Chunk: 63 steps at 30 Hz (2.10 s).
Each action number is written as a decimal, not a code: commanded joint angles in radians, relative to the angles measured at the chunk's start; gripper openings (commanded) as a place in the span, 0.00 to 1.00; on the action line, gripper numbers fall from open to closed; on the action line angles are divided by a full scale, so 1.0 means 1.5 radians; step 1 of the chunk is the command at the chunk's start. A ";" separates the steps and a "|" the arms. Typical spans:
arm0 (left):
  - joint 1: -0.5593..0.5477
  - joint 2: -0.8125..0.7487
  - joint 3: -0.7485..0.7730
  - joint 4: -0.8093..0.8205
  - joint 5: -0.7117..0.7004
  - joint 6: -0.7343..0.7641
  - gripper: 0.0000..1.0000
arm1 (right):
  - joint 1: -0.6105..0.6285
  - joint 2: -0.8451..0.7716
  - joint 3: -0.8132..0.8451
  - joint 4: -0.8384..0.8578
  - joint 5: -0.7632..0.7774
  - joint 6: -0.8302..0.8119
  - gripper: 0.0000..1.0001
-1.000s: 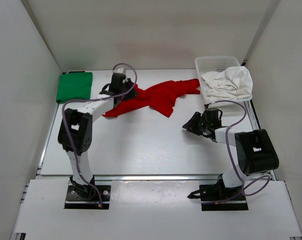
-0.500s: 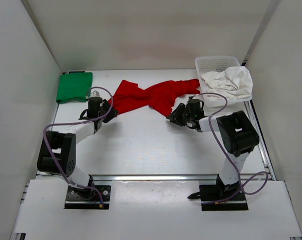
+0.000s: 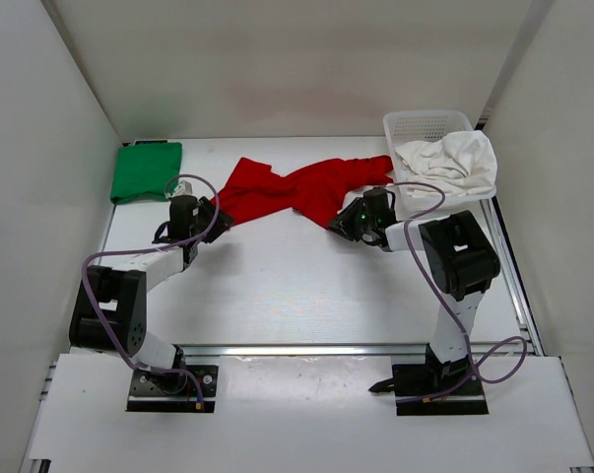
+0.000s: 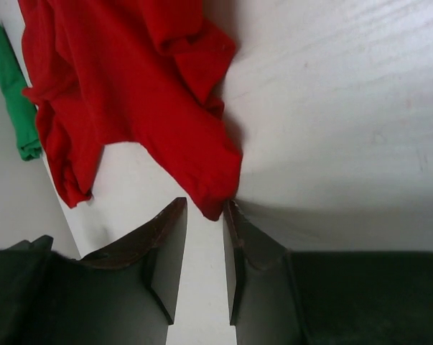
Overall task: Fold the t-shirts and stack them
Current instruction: Flatten out the tshirt
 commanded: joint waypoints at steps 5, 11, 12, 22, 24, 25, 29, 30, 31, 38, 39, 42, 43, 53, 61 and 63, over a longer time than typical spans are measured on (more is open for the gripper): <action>0.015 -0.024 -0.009 0.035 0.017 -0.015 0.46 | -0.011 0.051 0.068 -0.087 0.018 0.008 0.15; 0.028 -0.014 -0.009 0.031 0.016 -0.014 0.47 | -0.018 0.055 0.071 -0.077 -0.011 0.005 0.01; 0.035 -0.013 -0.012 0.029 0.015 -0.008 0.47 | -0.019 0.040 0.055 -0.051 -0.012 0.001 0.01; 0.131 -0.005 -0.052 0.050 0.000 -0.074 0.51 | -0.065 -0.392 -0.270 -0.012 0.005 -0.091 0.00; 0.149 0.007 -0.042 0.048 -0.008 -0.077 0.52 | -0.073 -0.455 -0.316 -0.034 -0.006 -0.106 0.01; 0.155 0.013 -0.035 0.037 -0.017 -0.076 0.51 | -0.077 -0.488 -0.335 -0.048 -0.009 -0.124 0.00; 0.176 0.054 -0.023 0.041 0.027 -0.095 0.51 | -0.104 -0.541 -0.350 -0.074 -0.036 -0.163 0.00; 0.178 0.064 -0.024 0.042 0.027 -0.091 0.55 | -0.108 -0.551 -0.347 -0.084 -0.045 -0.172 0.01; 0.164 0.065 -0.017 0.032 0.015 -0.079 0.57 | -0.113 -0.564 -0.350 -0.082 -0.048 -0.182 0.00; 0.165 0.153 0.028 0.034 0.021 -0.097 0.52 | -0.097 -0.554 -0.356 -0.067 -0.059 -0.195 0.00; 0.159 0.158 0.045 0.020 0.003 -0.090 0.47 | -0.097 -0.551 -0.357 -0.063 -0.062 -0.196 0.00; 0.154 0.172 0.068 -0.011 -0.016 -0.066 0.40 | -0.095 -0.549 -0.360 -0.060 -0.056 -0.197 0.00; 0.149 0.169 0.066 -0.017 -0.017 -0.059 0.38 | -0.099 -0.550 -0.359 -0.058 -0.060 -0.197 0.00; 0.129 0.186 0.105 -0.038 -0.037 -0.021 0.00 | -0.096 -0.565 -0.359 -0.056 -0.055 -0.185 0.00; 0.106 0.174 0.439 -0.188 -0.005 0.020 0.00 | -0.088 -0.554 -0.300 -0.043 -0.059 -0.166 0.00; 0.078 0.123 0.499 -0.227 -0.024 0.052 0.00 | -0.085 -0.562 -0.294 -0.051 -0.052 -0.167 0.00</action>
